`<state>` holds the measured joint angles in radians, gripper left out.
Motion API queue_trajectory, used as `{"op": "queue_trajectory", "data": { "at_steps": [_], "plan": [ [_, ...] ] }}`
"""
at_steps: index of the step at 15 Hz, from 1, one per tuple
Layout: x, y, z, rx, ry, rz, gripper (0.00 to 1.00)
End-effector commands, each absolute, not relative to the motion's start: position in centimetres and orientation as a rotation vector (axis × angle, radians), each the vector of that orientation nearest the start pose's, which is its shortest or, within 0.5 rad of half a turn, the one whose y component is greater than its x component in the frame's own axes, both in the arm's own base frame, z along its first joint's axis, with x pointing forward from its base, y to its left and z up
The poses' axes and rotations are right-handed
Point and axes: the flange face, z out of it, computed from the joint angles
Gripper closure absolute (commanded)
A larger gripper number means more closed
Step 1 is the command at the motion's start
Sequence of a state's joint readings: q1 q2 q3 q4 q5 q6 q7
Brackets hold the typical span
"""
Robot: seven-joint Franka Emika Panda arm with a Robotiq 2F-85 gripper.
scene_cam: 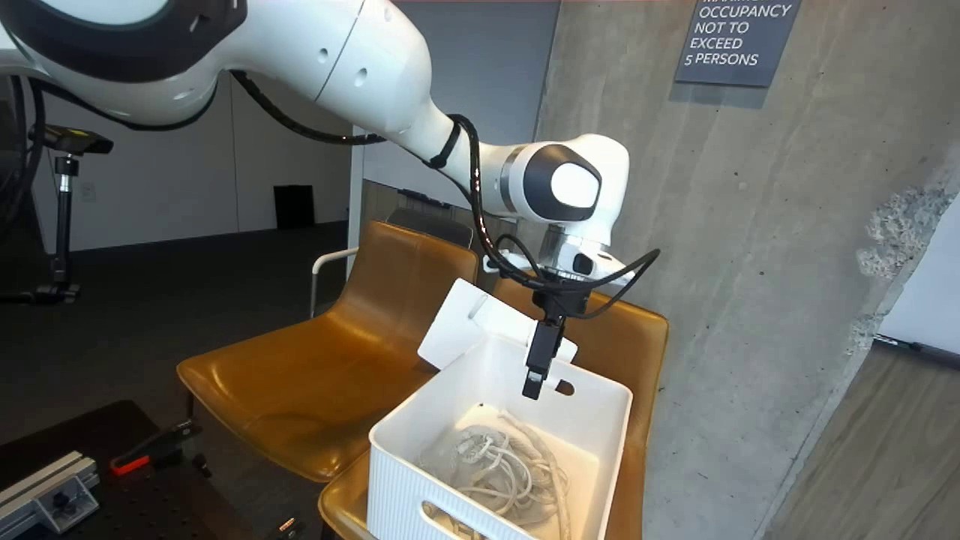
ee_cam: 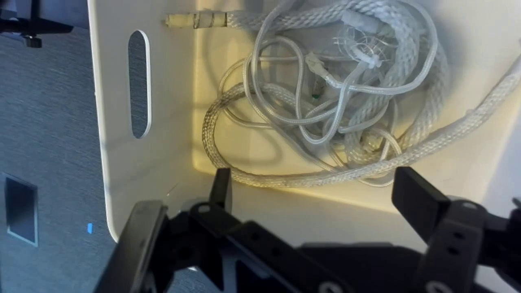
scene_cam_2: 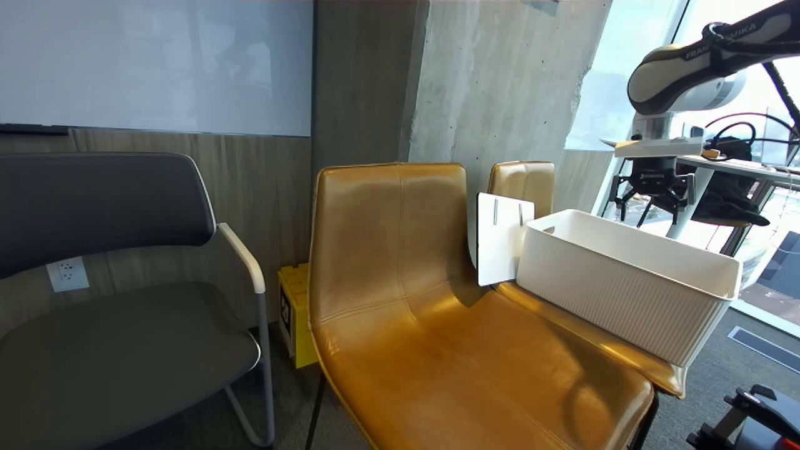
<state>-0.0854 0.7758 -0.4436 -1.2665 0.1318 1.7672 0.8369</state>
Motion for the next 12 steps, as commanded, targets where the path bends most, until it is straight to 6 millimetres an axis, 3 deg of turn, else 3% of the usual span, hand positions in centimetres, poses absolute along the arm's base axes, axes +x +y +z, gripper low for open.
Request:
{"op": "queue_trajectory", "data": {
  "at_steps": [1,7,12],
  "plan": [
    [64.9,-27.7,27.0,-2.615,2.015,0.374,0.00],
    [65.8,-26.0,22.5,-2.662,1.957,0.357,0.00],
    [67.1,-26.7,18.7,-2.695,1.960,0.306,0.00]
  ]
}}
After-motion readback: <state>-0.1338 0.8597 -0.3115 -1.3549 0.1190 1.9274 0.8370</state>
